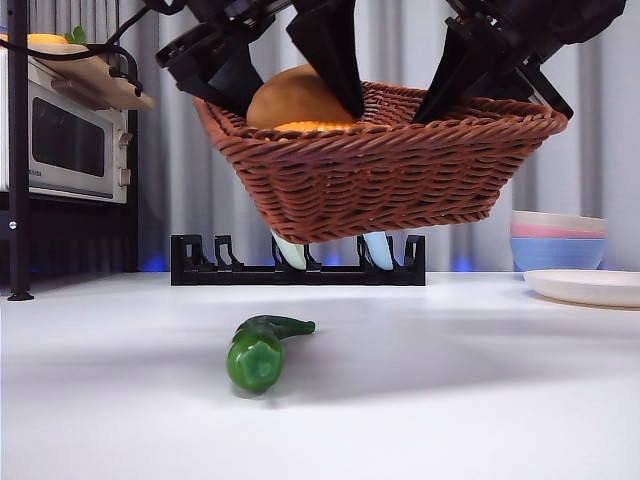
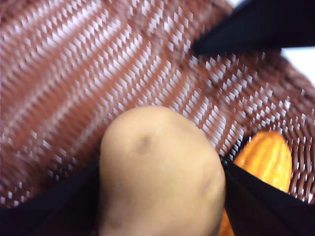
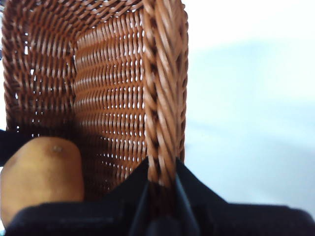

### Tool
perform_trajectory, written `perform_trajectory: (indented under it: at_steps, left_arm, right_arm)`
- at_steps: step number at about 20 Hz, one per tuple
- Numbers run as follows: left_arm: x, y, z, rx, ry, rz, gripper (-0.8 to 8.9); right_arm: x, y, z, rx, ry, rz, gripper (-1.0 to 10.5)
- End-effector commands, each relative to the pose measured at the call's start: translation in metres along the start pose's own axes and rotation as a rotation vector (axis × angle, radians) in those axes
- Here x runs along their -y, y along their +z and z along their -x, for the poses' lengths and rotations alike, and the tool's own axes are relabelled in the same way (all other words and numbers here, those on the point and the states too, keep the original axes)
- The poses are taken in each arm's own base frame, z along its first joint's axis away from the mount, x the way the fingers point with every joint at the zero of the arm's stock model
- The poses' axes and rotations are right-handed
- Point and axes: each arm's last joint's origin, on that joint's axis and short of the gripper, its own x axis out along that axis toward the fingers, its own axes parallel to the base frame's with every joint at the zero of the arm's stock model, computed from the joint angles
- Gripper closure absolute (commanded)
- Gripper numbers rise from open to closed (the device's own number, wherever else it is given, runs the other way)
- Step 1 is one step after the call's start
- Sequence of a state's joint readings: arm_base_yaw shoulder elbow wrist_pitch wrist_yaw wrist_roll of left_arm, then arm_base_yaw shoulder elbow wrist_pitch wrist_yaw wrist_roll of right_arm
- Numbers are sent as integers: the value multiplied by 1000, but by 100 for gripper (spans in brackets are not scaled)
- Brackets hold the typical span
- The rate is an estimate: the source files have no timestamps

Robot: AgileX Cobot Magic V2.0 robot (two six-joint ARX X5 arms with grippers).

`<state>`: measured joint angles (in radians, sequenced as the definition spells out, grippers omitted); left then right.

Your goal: Pick up the basket,pick up the corn from the table,pick up the potato from the table,pick up the cucumber from the table,put all items into the basket

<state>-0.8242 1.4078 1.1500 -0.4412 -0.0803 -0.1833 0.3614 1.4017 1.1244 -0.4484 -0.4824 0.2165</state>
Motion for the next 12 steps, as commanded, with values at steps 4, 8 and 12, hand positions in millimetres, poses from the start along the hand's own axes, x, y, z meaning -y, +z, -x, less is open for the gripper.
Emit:
perform_trajectory:
  at_steps: [4,8,12]
  left_arm:
    - [1,3,7,-2,-8,29,306]
    - [8,23,49,15,-29,14,306]
    - [13,24,106,29,-49,-3,307]
  right_arm:
    - [0,1,-1,10,15,-13,963]
    - [4,3,1,20,5,-23,962]
    - [13,7,6,61,-12,-42,963]
